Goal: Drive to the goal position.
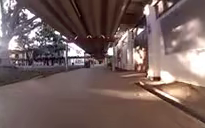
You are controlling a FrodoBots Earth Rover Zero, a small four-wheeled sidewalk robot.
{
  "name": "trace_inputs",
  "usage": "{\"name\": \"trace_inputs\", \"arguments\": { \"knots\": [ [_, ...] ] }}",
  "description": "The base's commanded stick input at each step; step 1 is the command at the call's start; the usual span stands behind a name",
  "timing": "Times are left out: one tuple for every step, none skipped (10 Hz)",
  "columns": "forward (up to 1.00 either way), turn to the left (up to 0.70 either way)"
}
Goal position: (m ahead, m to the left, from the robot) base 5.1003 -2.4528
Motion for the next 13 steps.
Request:
{"name": "trace_inputs", "arguments": {
  "knots": [
    [0.7,0.0],
    [0.7,0.0],
    [0.7,0.0],
    [0.7,0.0],
    [0.7,0.0],
    [0.7,0.0],
    [0.7,0.0],
    [0.7,0.0],
    [0.7,0.0],
    [0.7,0.0],
    [0.7,0.0],
    [0.7,0.0],
    [0.7,0.0]
  ]
}}
